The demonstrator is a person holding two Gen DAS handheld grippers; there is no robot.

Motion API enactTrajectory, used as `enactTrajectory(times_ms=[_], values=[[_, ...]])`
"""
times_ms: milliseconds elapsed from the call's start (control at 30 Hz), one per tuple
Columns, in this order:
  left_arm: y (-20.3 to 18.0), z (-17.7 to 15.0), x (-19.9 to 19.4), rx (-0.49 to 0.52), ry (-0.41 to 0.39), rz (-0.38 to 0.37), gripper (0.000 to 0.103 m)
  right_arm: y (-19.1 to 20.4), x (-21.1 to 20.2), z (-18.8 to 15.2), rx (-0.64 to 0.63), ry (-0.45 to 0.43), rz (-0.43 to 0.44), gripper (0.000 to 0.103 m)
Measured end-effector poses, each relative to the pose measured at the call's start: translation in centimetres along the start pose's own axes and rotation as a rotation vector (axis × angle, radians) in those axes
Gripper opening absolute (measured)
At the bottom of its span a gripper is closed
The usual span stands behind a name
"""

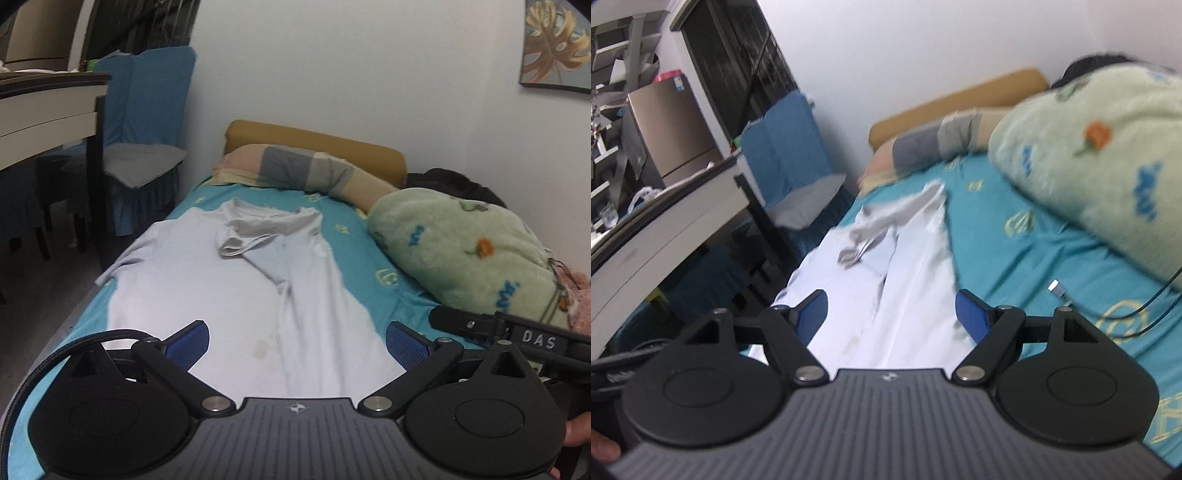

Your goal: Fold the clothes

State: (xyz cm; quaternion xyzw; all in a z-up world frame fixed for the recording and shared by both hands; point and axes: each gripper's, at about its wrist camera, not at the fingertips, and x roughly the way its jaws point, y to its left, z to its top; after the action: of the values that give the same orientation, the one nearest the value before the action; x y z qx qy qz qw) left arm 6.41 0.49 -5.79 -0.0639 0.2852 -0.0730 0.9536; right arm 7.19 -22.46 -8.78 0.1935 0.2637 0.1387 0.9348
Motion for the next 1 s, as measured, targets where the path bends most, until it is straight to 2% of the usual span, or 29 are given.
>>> enactTrajectory(times_ms=[100, 167, 333, 500, 633, 700, 767, 833, 1000], values=[[2.6, 0.2, 0.5, -0.039, 0.023, 0.020, 0.103, 0.4, 3.6, 0.5, -0.017, 0.057, 0.033, 0.075], [4.2, 0.4, 1.2, -0.077, 0.036, 0.017, 0.103, 0.9, 6.3, 1.3, -0.052, 0.073, 0.058, 0.069], [7.2, 1.1, 3.0, -0.132, 0.017, 0.046, 0.103, 1.4, 14.8, 3.7, -0.066, 0.079, 0.117, 0.065], [9.4, 1.2, 5.0, -0.175, 0.006, 0.051, 0.103, 1.5, 25.2, 5.3, -0.131, 0.110, 0.036, 0.062], [11.1, 1.0, 6.7, -0.195, 0.001, 0.044, 0.103, 1.2, 31.2, 5.4, -0.154, 0.140, -0.030, 0.062], [11.9, 1.0, 7.4, -0.207, 0.005, 0.050, 0.103, 1.4, 33.2, 5.2, -0.163, 0.158, -0.035, 0.051], [12.7, 1.0, 7.9, -0.226, 0.002, 0.046, 0.103, 2.2, 34.2, 5.0, -0.207, 0.161, -0.048, 0.023], [13.5, 1.2, 8.1, -0.246, -0.005, 0.058, 0.102, 3.4, 34.6, 4.7, -0.281, 0.167, -0.039, 0.010], [15.7, 2.0, 6.4, -0.313, -0.063, 0.110, 0.102, 7.8, 32.6, 3.4, -0.494, 0.139, 0.045, 0.007]])
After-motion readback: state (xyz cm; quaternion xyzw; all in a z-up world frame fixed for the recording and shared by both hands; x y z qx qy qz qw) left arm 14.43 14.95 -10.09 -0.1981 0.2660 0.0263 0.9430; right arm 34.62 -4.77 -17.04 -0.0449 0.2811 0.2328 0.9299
